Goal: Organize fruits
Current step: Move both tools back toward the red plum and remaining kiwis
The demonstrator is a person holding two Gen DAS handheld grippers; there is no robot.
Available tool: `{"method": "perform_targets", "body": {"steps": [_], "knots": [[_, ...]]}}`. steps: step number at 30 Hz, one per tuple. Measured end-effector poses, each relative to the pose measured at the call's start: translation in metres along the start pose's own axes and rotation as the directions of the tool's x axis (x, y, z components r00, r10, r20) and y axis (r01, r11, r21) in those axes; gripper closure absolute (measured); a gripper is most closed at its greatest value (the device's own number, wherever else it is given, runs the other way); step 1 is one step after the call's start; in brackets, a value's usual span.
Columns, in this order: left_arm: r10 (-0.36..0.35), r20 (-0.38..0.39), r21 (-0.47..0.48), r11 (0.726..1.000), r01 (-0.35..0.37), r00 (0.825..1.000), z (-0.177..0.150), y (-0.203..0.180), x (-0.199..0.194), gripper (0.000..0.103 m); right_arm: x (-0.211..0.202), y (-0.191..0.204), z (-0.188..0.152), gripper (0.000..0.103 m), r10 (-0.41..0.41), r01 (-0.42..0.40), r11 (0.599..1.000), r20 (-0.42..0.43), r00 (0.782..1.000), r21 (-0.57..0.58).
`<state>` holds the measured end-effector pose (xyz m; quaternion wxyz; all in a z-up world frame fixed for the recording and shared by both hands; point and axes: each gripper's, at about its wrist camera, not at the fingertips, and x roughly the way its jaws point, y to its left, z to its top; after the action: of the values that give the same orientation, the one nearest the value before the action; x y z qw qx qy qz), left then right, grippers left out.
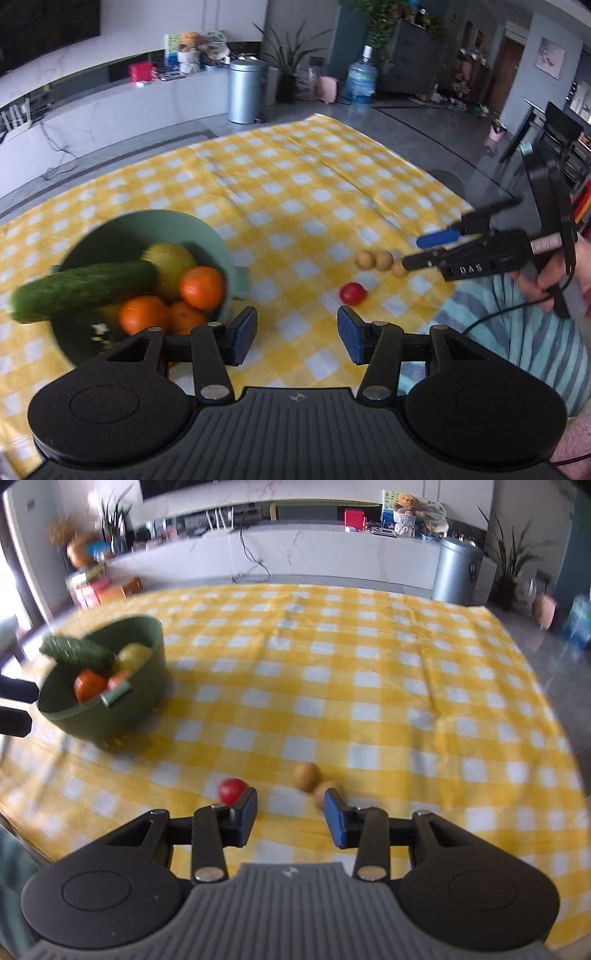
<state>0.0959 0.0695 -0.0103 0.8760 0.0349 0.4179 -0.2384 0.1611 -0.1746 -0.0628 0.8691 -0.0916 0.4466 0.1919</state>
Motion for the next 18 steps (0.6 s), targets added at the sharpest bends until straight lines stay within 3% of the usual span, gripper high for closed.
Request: {"method": "perform_targets", "body": {"steps": [4, 9, 18], "knots": [[-0.050, -0.011, 0.013, 0.999, 0.050, 0.999, -0.002, -0.017, 0.030, 0.044, 0.011, -0.009, 0.000, 0.065, -0.051, 0.043, 0.993, -0.071, 0.996, -0.114], [-0.075, -0.030, 0.037, 0.996, 0.076, 0.997, 0.000, -0.034, 0.061, 0.044, 0.030, -0.027, 0.005, 0.065, 0.008, -0.024, 0.995, -0.164, 0.986, -0.096], [-0.066, -0.076, -0.006, 0.998, 0.066, 0.995, 0.002, -0.041, 0.112, 0.044, 0.056, -0.035, 0.009, 0.065, 0.037, -0.045, 0.999, -0.266, 0.963, -0.027]]}}
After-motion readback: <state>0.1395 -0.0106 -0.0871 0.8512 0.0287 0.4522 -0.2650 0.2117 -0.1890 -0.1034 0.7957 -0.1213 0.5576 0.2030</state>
